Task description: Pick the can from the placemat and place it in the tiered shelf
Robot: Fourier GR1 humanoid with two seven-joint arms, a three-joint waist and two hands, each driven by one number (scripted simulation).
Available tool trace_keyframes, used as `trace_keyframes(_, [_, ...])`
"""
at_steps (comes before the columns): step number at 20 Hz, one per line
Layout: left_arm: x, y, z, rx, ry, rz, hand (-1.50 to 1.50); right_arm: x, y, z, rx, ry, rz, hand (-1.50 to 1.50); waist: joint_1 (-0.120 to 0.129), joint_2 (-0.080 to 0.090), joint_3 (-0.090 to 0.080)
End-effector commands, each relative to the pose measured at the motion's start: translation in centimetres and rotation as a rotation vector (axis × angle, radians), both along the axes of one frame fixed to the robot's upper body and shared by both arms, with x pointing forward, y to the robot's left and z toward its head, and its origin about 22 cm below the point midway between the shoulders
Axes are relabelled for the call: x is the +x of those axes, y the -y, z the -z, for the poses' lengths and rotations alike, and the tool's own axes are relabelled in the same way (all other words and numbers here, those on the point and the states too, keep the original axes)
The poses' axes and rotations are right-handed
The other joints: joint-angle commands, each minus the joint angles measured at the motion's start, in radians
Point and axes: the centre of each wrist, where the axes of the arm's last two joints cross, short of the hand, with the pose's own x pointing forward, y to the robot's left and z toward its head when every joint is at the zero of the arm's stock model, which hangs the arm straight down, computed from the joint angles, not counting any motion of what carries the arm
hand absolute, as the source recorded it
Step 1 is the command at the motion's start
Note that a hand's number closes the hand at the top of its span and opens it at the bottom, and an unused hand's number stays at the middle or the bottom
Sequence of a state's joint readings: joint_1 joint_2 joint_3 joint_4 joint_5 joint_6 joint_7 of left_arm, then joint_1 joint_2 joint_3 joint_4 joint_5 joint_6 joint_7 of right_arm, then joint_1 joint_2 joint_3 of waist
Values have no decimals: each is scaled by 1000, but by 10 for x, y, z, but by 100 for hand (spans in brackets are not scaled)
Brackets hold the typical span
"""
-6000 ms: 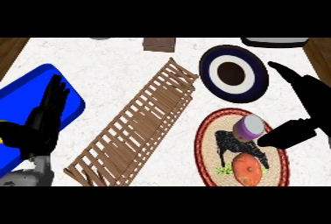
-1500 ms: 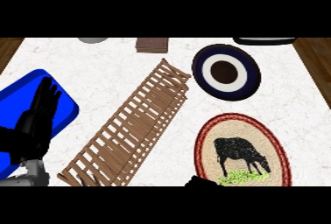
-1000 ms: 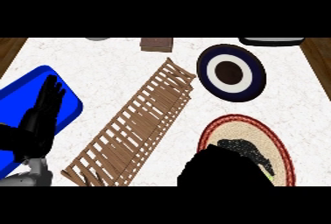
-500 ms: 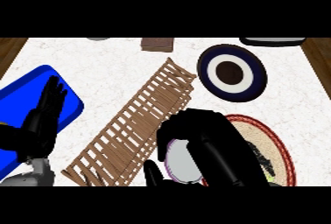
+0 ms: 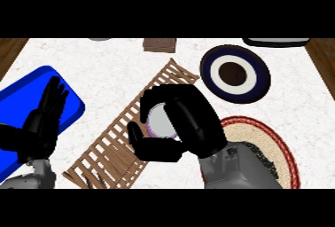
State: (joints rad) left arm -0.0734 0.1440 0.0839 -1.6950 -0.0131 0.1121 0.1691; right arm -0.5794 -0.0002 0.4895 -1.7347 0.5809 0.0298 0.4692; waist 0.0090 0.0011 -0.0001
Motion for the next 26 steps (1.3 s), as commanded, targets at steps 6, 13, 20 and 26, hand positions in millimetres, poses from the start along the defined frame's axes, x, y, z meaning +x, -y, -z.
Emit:
trace_keyframes(6, [7,-8,2,2,8,8,0,19,-27,33,83,-56,59,150,0,0,0])
trace_keyframes(13, [8,8,-5,-5,1,-5,0,55,-32,32,58,-152,-21,-150,0,0,0])
trace_keyframes(20, [-15,3,11,-15,-5,-1,0,63,-31,15,182,-136,-104,-150,3,-1,0])
trace_keyframes(26, [5,-10,-12,-1,3,-10,0,57,-9,-28,365,-153,-57,-150,-10,-4,0])
